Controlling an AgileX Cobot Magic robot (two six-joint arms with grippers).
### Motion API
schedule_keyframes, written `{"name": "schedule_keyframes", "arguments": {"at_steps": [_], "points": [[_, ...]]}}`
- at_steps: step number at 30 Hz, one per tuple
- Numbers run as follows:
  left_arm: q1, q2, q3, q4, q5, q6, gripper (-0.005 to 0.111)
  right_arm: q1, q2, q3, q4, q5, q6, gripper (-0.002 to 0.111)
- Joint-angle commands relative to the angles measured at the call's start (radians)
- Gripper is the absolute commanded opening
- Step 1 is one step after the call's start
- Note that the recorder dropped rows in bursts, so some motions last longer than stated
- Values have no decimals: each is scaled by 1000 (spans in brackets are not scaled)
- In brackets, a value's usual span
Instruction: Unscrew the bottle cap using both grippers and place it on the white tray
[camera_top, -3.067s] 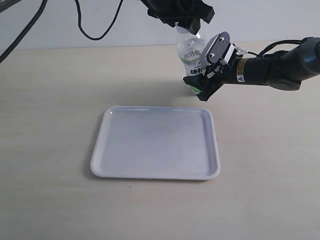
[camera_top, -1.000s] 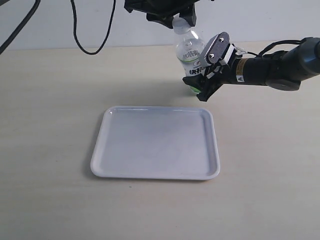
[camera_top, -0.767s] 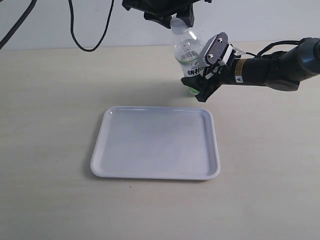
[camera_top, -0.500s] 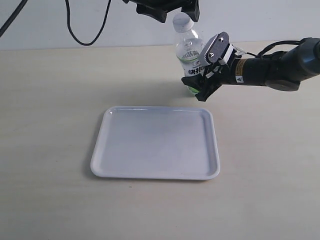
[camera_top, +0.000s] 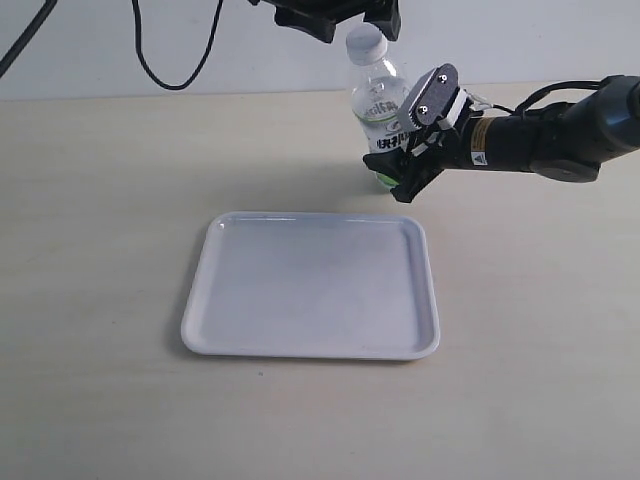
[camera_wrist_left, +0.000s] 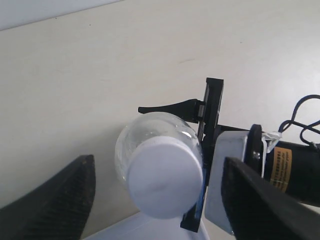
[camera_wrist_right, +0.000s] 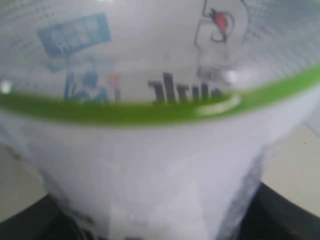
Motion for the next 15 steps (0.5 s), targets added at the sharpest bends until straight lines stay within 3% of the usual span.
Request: {"name": "schedule_keyframes", "arguments": {"at_steps": [1, 7, 13, 15], "points": [[2, 9, -5, -2, -14, 8, 68, -1, 7, 7, -5, 28, -3, 0], [2, 9, -5, -2, -40, 8, 67, -1, 7, 7, -5, 28, -3, 0], [2, 9, -5, -2, -43, 8, 45, -1, 7, 7, -5, 28, -1, 0], [2, 9, -5, -2, -42, 8, 45, -1, 7, 7, -5, 28, -1, 0]]}}
